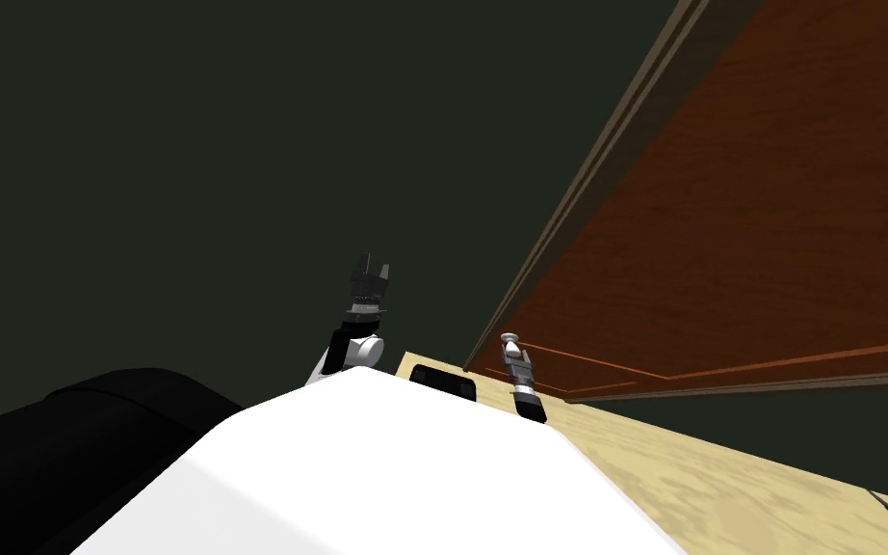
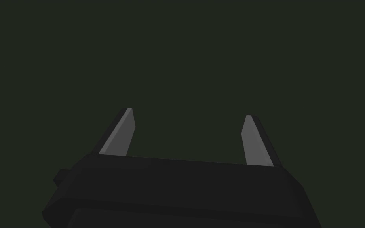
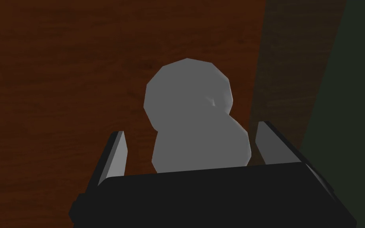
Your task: Pull the door open
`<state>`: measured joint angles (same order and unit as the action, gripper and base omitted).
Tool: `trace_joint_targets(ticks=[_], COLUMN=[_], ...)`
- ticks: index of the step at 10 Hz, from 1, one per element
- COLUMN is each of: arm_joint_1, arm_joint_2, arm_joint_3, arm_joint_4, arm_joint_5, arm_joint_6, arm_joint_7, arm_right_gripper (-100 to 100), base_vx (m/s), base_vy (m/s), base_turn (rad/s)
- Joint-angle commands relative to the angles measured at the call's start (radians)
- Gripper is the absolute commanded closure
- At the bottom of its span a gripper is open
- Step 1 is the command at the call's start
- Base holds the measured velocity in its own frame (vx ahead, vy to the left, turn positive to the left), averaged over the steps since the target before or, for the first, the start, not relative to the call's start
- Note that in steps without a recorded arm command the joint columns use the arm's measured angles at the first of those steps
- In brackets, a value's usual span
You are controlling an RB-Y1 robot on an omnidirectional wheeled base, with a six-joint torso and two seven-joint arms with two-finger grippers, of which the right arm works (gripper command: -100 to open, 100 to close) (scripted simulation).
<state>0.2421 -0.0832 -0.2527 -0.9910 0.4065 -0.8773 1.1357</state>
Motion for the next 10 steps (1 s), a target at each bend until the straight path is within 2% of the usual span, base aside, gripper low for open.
trace_joint_targets(ticks=[1,6,7,10], arm_joint_1=[0.001,0.001,0.004,-0.001], arm_joint_2=[0.000,0.000,-0.002,-0.006], arm_joint_3=[0.000,0.000,0.006,0.012], arm_joint_4=[0.000,0.000,0.007,0.011], arm_joint_5=[0.000,0.000,-0.008,-0.022], arm_joint_6=[0.000,0.000,0.001,0.002], arm_joint_7=[0.000,0.000,-0.038,-0.095], arm_right_gripper=[100,100,100,100], base_vx=[-0.010,-0.021,-0.036,-0.047], base_vy=[-0.003,-0.002,-0.008,-0.011], base_turn=[0.008,-0.006,0.015,0.017])
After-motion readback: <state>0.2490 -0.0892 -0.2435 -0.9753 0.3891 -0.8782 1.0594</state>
